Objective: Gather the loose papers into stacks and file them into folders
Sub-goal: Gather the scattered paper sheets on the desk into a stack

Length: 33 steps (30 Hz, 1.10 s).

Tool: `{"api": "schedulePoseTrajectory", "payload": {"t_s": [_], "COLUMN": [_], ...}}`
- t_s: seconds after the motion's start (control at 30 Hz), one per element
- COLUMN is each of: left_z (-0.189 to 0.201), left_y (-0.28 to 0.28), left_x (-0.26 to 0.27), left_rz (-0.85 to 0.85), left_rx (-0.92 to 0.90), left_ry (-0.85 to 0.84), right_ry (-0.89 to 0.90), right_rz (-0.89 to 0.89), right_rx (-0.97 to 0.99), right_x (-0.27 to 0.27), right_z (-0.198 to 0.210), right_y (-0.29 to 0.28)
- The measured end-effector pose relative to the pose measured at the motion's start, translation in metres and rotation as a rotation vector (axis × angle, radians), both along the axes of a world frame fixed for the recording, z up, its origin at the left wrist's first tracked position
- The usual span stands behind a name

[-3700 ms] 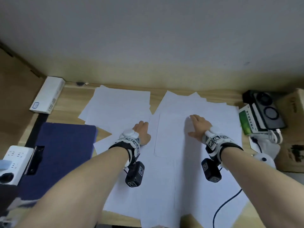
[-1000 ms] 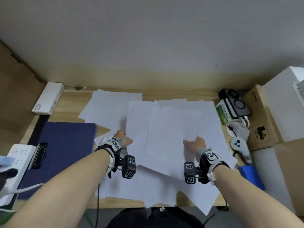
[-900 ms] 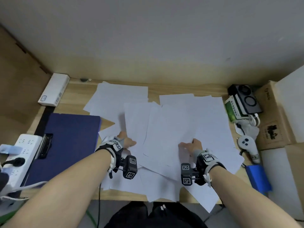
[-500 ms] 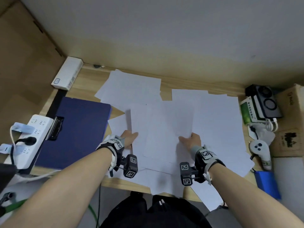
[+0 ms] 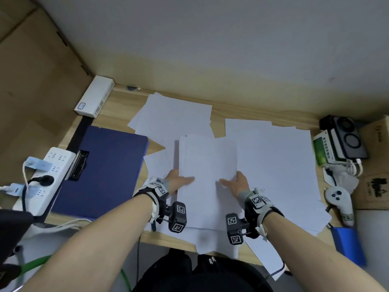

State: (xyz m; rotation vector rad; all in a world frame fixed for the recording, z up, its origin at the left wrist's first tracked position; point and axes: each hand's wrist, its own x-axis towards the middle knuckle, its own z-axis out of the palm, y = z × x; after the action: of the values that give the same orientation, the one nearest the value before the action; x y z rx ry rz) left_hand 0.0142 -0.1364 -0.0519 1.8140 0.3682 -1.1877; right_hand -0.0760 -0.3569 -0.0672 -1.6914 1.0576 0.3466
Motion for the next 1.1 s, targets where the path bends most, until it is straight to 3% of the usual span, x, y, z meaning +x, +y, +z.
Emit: {"api": "schedulePoseTrajectory", "payload": {"t_s": [0.1, 0.2, 0.47, 0.6, 0.7, 0.9, 1.1], "left_z": [0.019, 0.050, 0.155, 0.186, 0.186, 0.140, 0.152], "left_y": [-0.005, -0.006, -0.019, -0.028, -0.025, -0.019, -0.032], "left_x": [0.000, 0.009, 0.077, 0.094, 0.083, 0.034, 0.036], "left_rz": [-0.049, 0.001, -0.010, 0.010, -0.005, -0.018, 0.057], "left_rx": [0.043, -0.094, -0.312, -0.392, -0.490, -0.423, -0.455], "left_ry": [-0.159, -0.211, -0.471, -0.563, -0.582, -0.519, -0.536], "right_ry": [-0.009, -0.062, -0.449, -0.668, -0.743, -0.607, -0.688], "right_rz": [-0.015, -0.052, -0.057, -0.141, -0.156, -0.067, -0.130], "right_rx": [0.029, 0.034, 0.096, 0.120, 0.206, 0.134, 0.156], "right_x": [0.006, 0.015, 0.066, 0.073, 0.053, 0.010, 0.021], "right_z": [0.006, 0.026, 0.150, 0.195, 0.194, 0.147, 0.169], "right_y": [0.000, -0.010, -0.042, -0.053, -0.047, -0.025, -0.025]}}
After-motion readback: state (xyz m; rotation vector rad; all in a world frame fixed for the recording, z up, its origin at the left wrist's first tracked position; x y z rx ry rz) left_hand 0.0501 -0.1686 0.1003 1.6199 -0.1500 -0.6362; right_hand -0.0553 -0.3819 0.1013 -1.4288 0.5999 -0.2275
